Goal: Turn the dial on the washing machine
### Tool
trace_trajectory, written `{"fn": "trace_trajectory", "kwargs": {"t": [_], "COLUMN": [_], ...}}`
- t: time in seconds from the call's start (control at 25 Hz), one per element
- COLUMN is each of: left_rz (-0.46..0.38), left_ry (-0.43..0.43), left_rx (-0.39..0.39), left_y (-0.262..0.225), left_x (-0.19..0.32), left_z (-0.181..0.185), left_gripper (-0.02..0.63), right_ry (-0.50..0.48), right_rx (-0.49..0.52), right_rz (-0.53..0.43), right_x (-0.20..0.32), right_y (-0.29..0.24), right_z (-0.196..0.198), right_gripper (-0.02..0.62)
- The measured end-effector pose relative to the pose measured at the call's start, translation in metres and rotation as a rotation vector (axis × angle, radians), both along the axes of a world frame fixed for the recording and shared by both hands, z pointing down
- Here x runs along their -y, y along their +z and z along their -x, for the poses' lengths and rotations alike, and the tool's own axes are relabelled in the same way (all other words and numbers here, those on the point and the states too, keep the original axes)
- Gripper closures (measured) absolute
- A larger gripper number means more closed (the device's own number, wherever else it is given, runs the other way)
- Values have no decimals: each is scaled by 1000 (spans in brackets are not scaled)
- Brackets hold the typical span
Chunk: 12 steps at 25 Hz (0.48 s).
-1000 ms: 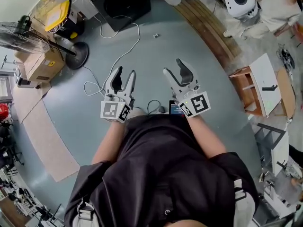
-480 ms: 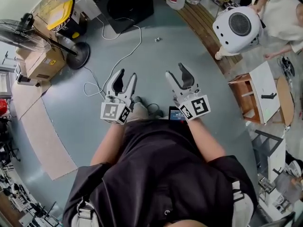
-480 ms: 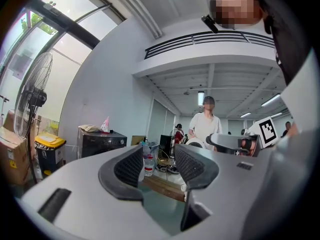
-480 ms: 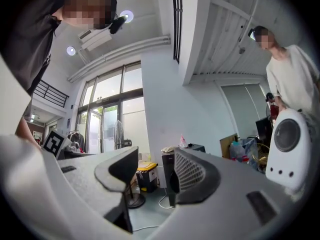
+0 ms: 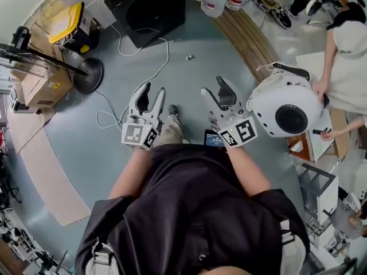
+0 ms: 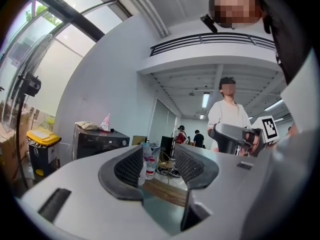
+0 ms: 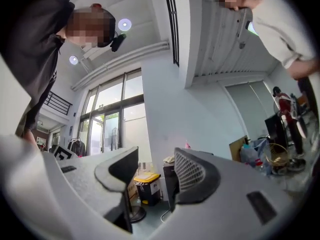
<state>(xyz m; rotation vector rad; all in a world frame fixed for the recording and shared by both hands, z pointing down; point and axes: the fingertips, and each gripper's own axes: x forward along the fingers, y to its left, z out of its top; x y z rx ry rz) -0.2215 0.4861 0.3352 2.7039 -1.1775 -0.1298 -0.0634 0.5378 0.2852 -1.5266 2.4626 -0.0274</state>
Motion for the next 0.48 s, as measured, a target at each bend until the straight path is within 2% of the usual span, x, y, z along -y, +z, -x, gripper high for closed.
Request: {"fn": "trace_trajectory", "kwargs": {"t": [0.28,0.48], "left_rz": [5,-5], "left_ry": [54,80], "left_rx": [-7,-23], "left_y": [-2,-2], "left_x": [128,196], "left_z": [-4,-4], "left_gripper": [411,411], "right_ry": [40,111], "right_rx": [-50,-109], "right_rz": [40,80], "right_x": [128,191], "right_y": [-8,-3], "right_z": [3,4], "right_gripper": [385,385]}}
